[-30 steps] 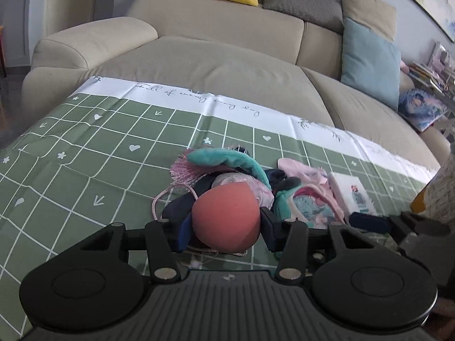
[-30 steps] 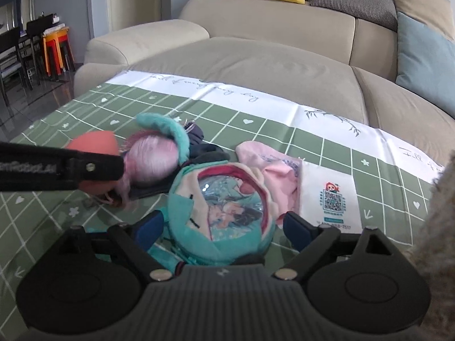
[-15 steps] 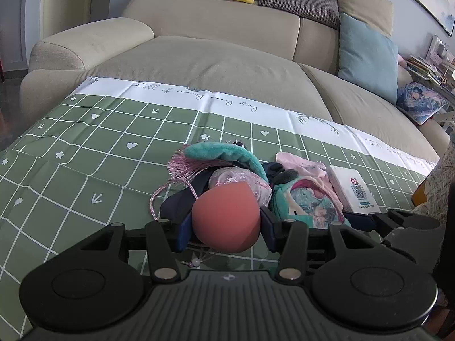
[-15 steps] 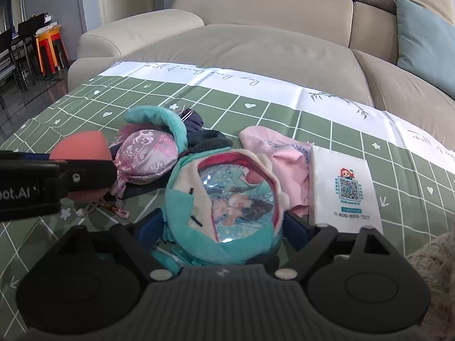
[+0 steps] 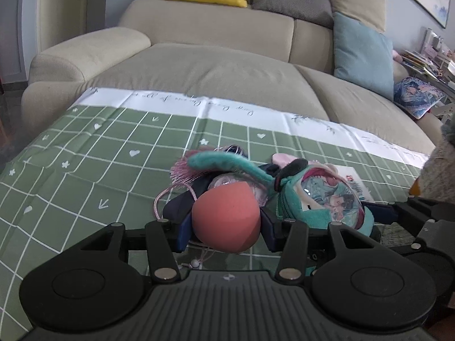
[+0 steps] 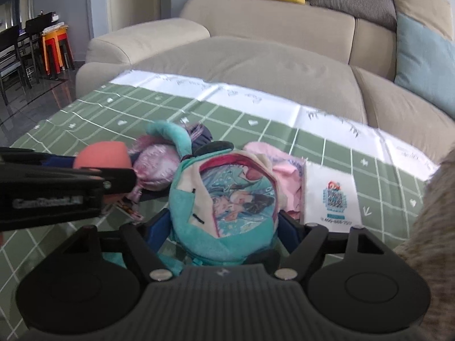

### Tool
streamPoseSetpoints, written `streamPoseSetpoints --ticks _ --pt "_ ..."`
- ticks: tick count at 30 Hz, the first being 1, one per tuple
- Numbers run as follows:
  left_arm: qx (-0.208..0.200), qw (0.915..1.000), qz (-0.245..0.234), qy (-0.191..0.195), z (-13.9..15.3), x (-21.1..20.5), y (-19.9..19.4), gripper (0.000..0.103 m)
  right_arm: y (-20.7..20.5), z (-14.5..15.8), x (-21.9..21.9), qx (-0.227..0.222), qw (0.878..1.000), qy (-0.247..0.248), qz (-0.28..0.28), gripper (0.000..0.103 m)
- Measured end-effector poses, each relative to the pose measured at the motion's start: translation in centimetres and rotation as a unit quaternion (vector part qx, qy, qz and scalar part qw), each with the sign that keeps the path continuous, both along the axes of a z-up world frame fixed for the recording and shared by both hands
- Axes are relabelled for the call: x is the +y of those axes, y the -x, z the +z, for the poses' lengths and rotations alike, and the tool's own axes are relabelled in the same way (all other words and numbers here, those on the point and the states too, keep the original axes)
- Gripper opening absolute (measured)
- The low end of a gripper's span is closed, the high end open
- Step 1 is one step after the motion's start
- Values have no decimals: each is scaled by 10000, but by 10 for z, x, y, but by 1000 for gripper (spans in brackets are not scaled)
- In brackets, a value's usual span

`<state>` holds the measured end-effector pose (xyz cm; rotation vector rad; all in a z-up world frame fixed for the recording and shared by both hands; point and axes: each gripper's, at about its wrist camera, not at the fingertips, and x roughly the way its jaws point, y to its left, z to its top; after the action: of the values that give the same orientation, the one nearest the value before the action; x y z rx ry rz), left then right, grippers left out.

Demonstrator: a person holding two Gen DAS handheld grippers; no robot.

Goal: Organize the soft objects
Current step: 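Grasp the pink sponge ball with the left gripper while the right grasps the teal pouch, then lift the sponge ball with the left gripper while the right lifts the teal pouch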

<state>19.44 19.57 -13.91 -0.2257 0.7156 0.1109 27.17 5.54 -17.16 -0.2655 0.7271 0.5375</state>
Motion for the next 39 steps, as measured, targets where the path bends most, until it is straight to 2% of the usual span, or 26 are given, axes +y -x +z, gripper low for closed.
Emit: streamPoseSetpoints --ticks 5,12,20,25,30,39 --pt "-206 9998 32 -65 19 -4 13 56 20 23 -5 -255 9996 -17 106 76" --pt "-297 9994 150 -81 49 -9 30 55 47 63 -19 -552 9982 -160 184 76" --pt "-469 9988 66 -89 83 -28 68 55 85 107 -46 -745 9960 -389 293 77" --pt "-482 9986 -187 -100 97 -49 94 56 116 127 -77 -789 9955 -418 319 77" --pt "-464 9976 -507 88 104 -72 114 55 145 137 -114 -722 9966 -316 259 77" --pt "-466 9919 -1183 28 120 -125 136 55 186 146 -190 -633 9972 -306 -253 77"
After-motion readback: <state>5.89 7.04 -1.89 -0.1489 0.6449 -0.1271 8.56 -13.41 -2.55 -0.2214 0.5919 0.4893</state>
